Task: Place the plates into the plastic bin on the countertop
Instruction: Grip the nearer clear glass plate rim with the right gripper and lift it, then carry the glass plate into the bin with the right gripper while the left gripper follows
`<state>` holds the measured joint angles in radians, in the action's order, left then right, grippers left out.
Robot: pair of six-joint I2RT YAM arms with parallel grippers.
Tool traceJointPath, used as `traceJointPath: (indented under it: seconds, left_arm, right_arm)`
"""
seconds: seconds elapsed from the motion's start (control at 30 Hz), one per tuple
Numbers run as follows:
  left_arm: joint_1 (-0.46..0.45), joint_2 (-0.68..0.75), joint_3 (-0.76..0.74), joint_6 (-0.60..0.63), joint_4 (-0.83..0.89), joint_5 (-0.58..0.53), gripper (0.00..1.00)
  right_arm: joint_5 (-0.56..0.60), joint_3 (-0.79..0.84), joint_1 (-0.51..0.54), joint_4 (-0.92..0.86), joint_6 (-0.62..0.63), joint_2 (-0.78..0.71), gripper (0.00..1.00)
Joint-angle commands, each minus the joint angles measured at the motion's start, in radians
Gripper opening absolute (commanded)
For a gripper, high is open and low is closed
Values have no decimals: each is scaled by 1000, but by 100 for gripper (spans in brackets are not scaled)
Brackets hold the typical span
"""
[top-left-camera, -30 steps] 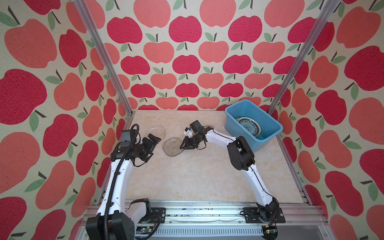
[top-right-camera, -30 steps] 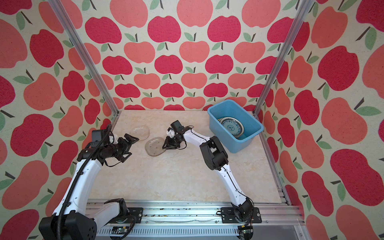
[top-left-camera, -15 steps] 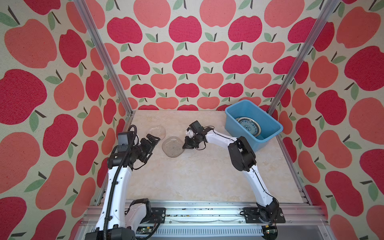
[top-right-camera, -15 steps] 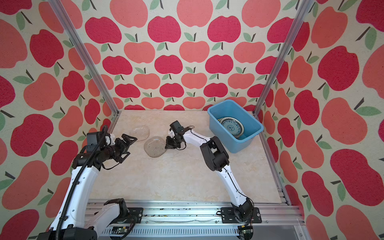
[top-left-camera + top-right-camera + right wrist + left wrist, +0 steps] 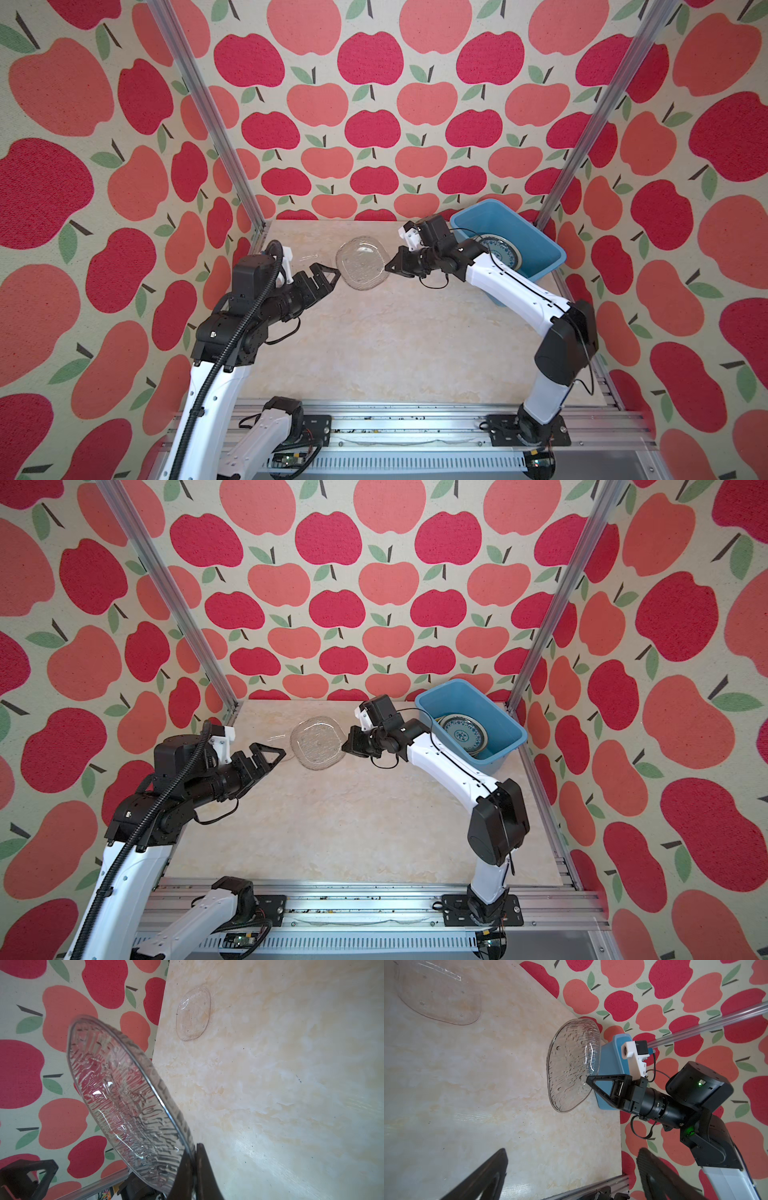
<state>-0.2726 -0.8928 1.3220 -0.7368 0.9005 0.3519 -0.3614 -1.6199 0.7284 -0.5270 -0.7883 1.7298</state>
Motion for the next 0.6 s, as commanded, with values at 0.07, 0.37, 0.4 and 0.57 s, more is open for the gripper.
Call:
traceJointPath:
  seconds: [0.07,0.37,0.4,0.57]
  left_arm:
    - [-223,-84,137,114,43,-200,99]
    - [-456,-361,307,192,-81,-243,99]
    - [-472,-393,331,201,-91,-239,99]
    - [-548,-580,483,280,-86,-237,99]
  right_arm:
    - [38,58,-125,-130,-43,-156,3]
    - [9,86,-439,-178,-140,-313,2]
    - [5,92,-473,-173,-156,-318,2]
    - [-30,177,-645,-73,-307,-337,2]
